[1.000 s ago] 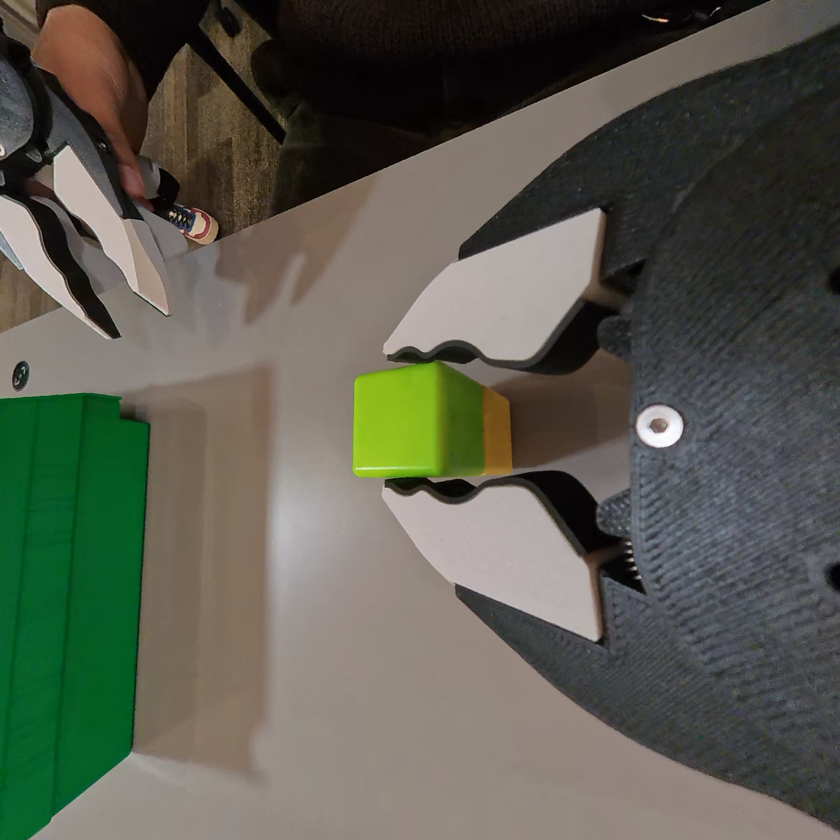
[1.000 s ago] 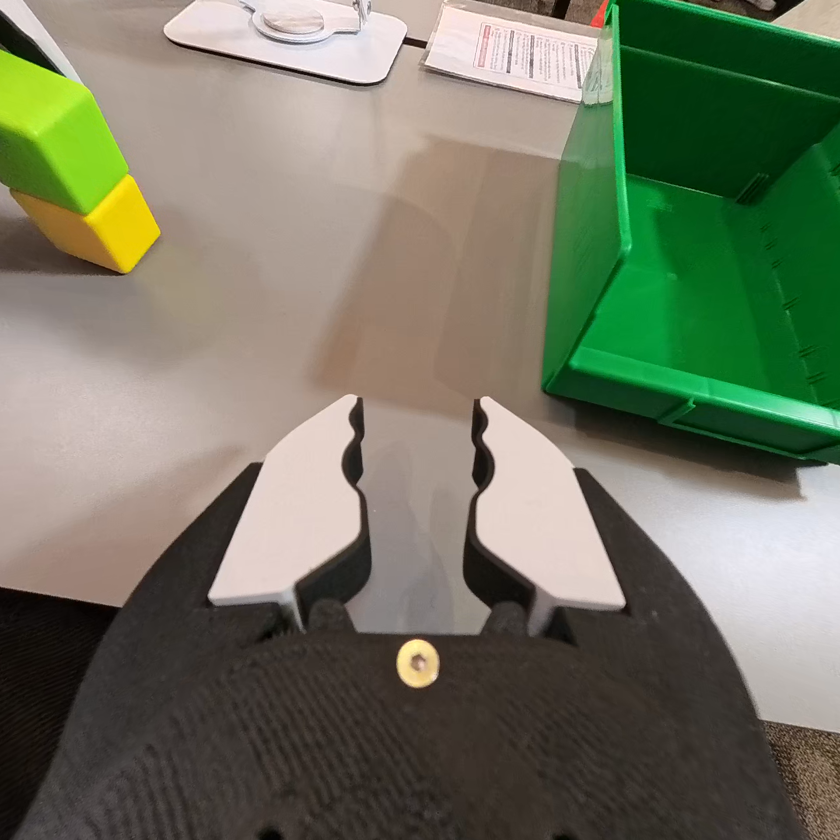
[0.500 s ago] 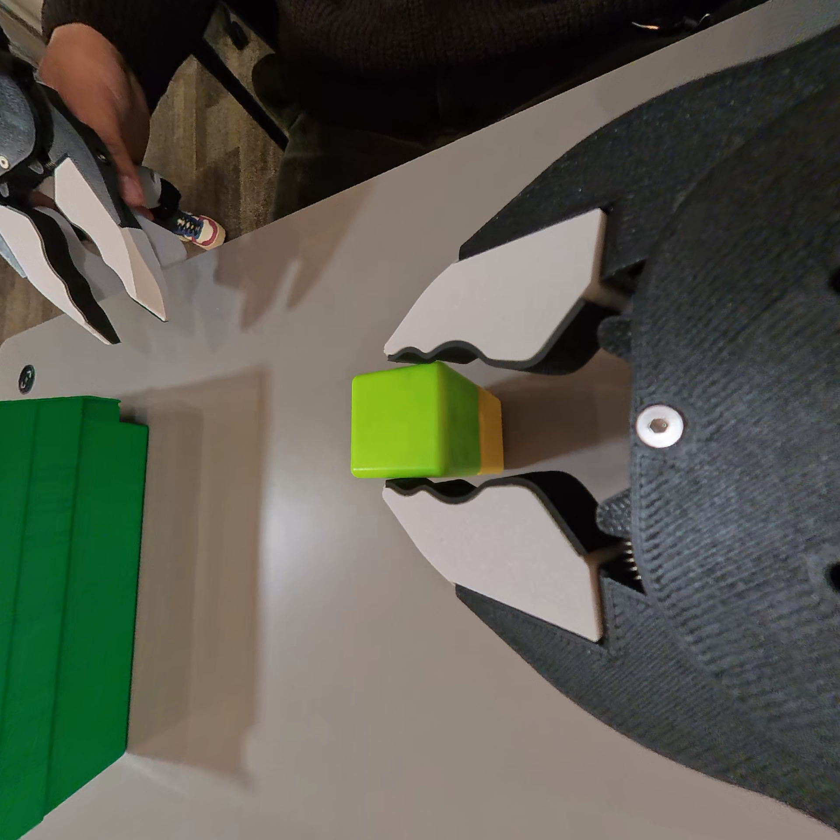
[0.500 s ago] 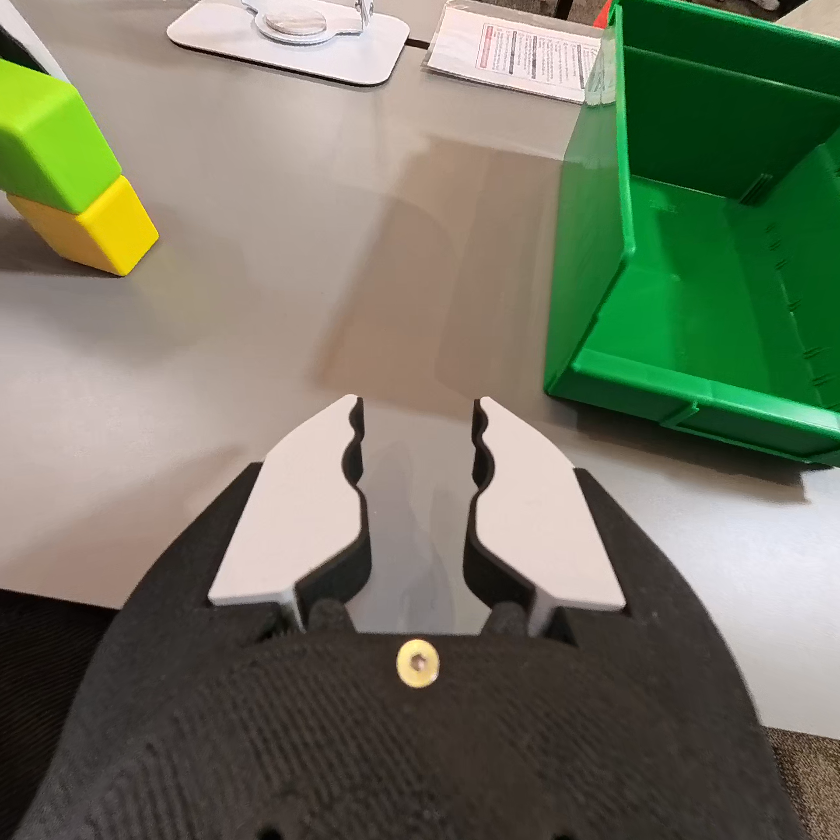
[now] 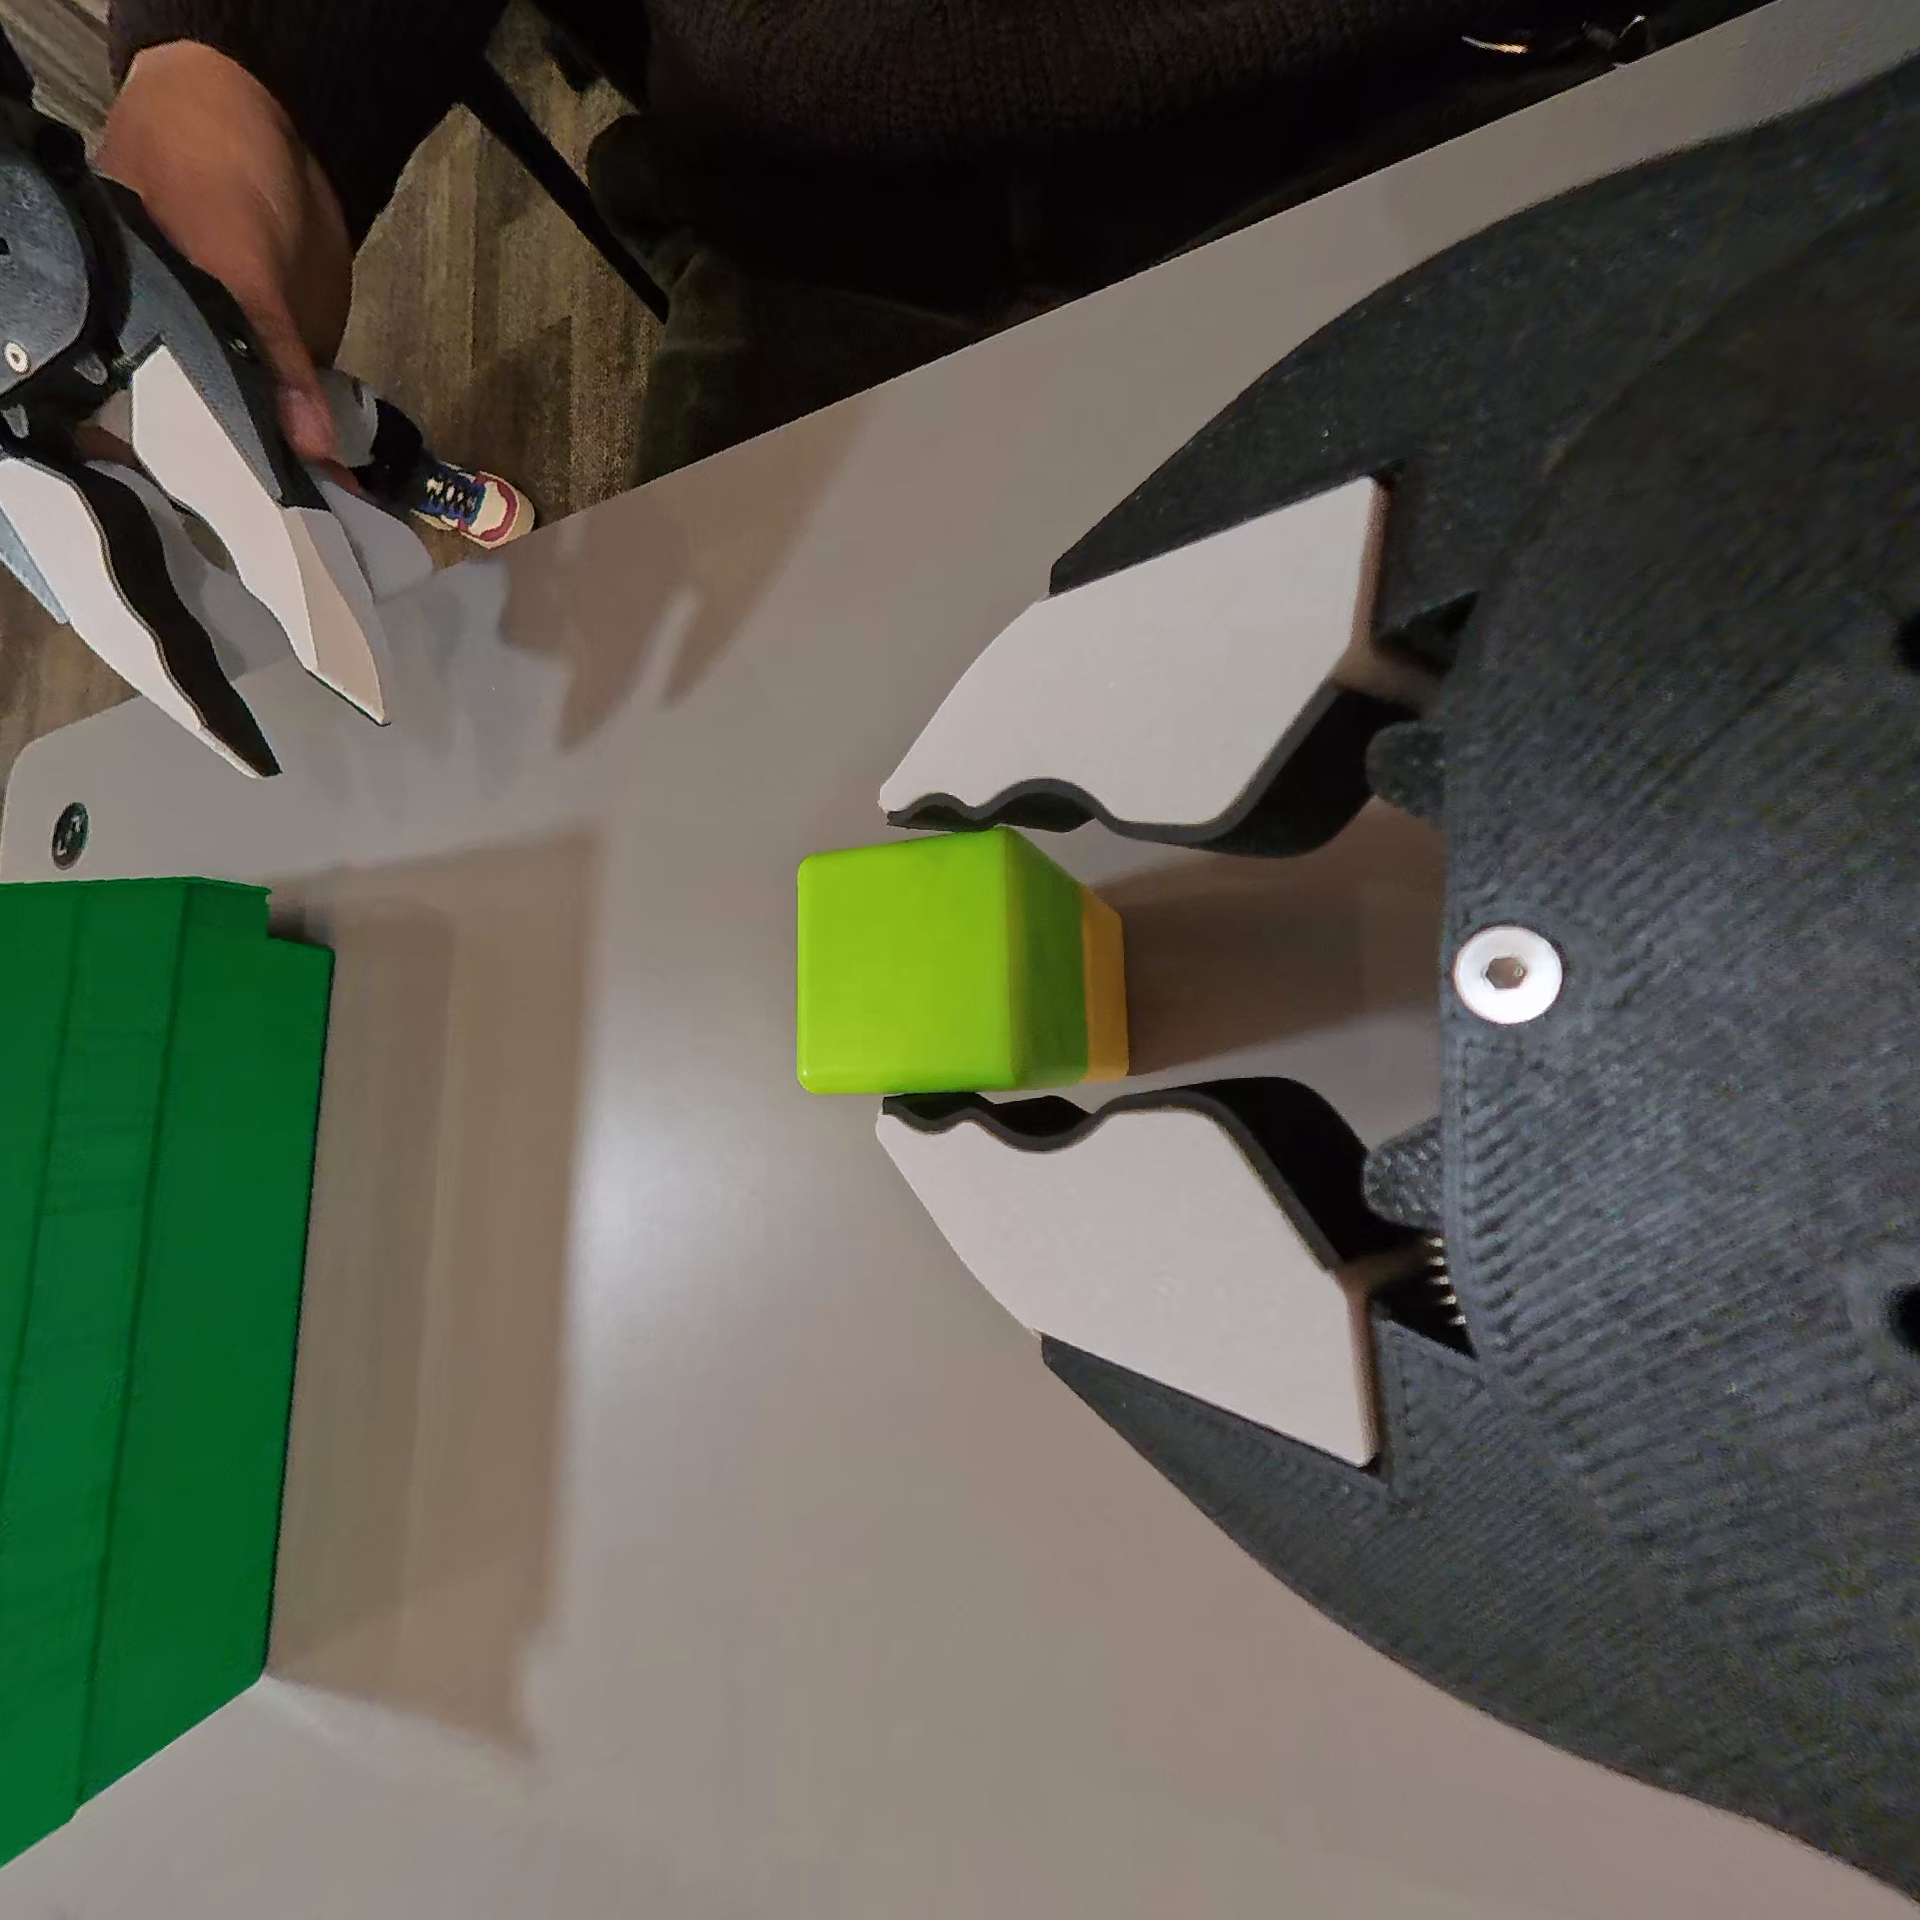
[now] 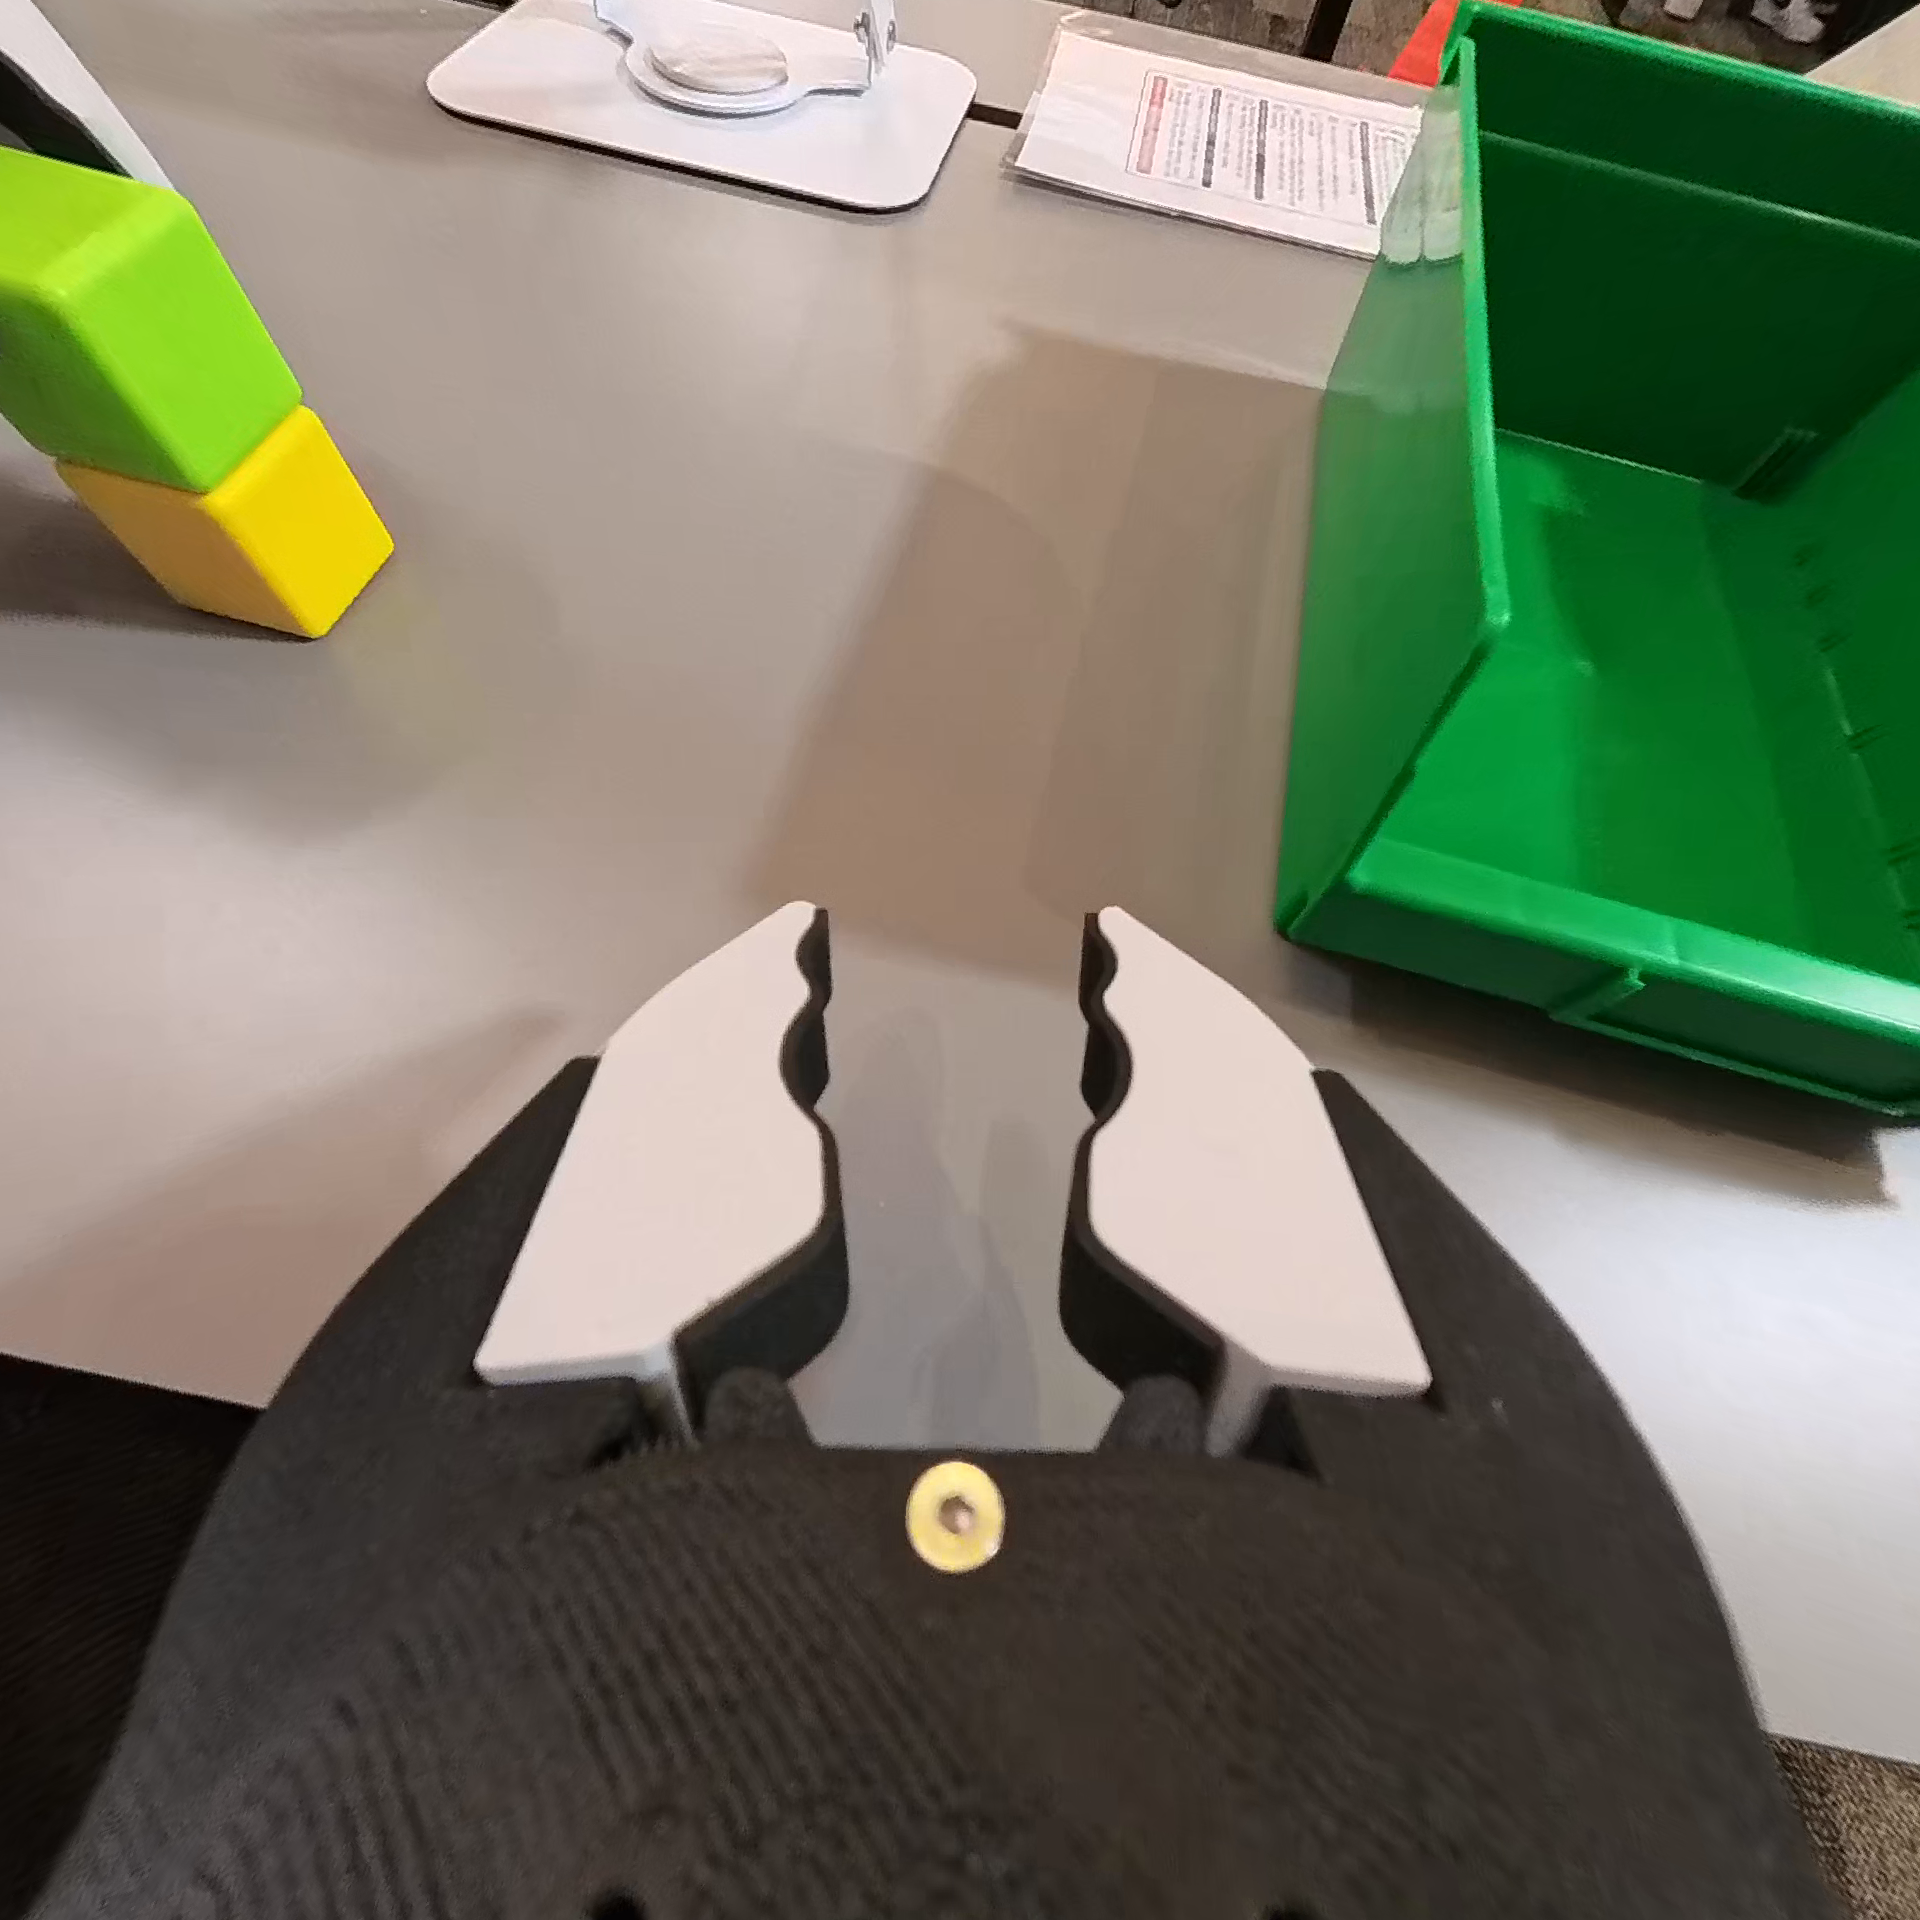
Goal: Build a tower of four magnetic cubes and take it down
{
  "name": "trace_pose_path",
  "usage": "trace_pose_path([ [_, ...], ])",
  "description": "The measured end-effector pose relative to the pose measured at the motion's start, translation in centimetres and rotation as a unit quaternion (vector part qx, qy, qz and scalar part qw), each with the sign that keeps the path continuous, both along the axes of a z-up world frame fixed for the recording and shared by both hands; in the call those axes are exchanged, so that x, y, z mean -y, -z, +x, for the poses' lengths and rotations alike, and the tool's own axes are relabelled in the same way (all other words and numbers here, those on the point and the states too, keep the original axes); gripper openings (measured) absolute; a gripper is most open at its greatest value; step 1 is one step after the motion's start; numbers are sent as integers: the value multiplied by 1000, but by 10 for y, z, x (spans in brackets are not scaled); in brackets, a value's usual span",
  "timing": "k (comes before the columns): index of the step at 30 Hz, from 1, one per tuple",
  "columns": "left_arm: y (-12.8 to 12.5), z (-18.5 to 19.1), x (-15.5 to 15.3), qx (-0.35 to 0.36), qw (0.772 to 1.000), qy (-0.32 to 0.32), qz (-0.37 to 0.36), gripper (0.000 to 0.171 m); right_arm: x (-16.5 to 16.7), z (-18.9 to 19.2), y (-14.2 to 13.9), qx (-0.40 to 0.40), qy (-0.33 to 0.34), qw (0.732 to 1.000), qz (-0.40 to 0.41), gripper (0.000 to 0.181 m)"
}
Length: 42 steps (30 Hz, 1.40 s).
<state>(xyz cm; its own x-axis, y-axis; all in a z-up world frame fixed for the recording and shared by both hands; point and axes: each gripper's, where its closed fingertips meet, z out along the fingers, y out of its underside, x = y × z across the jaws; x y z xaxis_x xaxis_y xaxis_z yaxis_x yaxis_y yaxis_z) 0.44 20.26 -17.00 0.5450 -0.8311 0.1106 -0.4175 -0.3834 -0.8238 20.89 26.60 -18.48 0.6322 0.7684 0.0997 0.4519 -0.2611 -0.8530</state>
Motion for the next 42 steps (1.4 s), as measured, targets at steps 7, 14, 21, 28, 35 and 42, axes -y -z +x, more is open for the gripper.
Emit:
trace_pose_path([
  [7, -9, 0, -2, 12, 1000, -11, 15, 46, 1, -1, -1, -4, -3, 1000, 0, 48],
  [14, -35, -8, -2, 30, 998, -38, 37, 49, 2, -5, -5, -12, -10, 1000, 6, 49],
  [21, -130, -66, -2, 85, 965, -204, 141, 58, 11, -48, -16, -50, -76, 996, 1, 55],
  [28, -126, -226, 59, -20, 869, -488, 82, 61, 25, -99, -27, -86, -166, 982, -39, 65],
  [35, -81, -371, 157, -8, 677, -736, 20, 70, 34, -148, -42, -82, -246, 966, -10, 67],
  [42, 4, -444, 179, -48, 547, -830, -97, 79, 45, -177, -71, -148, -287, 945, -50, 66],
])
